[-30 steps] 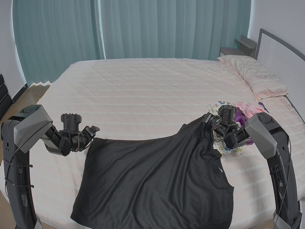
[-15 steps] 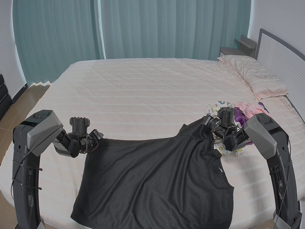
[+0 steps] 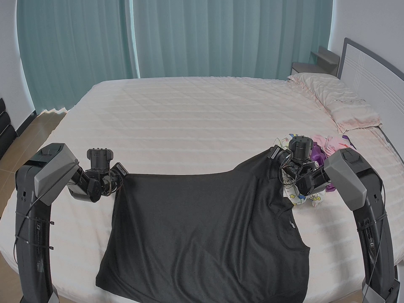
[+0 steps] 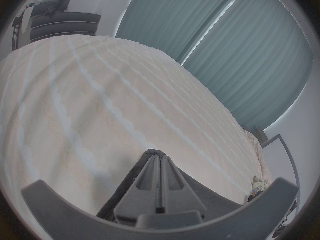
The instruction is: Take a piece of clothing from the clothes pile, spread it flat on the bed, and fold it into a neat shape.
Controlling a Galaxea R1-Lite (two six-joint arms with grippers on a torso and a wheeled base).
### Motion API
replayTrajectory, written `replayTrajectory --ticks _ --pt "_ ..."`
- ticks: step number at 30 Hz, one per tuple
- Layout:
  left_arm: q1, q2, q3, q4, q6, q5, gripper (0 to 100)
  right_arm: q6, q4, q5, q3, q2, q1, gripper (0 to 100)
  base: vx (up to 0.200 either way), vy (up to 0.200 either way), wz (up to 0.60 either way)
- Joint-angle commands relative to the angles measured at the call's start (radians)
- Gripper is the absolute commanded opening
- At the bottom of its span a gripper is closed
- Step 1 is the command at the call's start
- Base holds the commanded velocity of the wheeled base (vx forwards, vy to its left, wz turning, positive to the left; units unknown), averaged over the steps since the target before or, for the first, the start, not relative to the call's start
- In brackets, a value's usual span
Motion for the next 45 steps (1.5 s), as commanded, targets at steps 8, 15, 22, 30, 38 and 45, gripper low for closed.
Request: replayTrajectory --ticks 8,15,22,30,38,45 --pt "0.017 0.016 -0.016 -0.004 -0.001 0.010 0 -0.012 -0.001 -0.040 -0.111 0.073 0.014 0 0.000 0.000 0.00" --pt "0.017 0.017 -0.017 0.001 -0.002 0.010 0 -0.022 0.009 -0.067 -0.125 0.081 0.015 100 0.000 0.000 0.00" --pt "0.017 0.035 -0.017 0.002 -0.002 0.012 100 -0.068 0.008 -0.074 -0.115 0.124 0.006 100 0.000 0.000 0.00" --pt "0.049 -0.084 0.064 0.002 -0.010 0.026 100 -0.049 -0.009 -0.071 0.101 -0.057 -0.023 100 0.000 0.000 0.00" --pt "0.056 -0.331 0.409 -0.073 -0.028 -0.024 100 0.000 -0.145 -0.067 0.581 -0.329 -0.008 100 0.000 0.000 0.00" --pt "0.026 -0.471 0.812 -0.276 -0.093 -0.086 100 0.198 -0.172 -0.073 0.926 -0.529 0.025 100 -0.029 0.000 0.00"
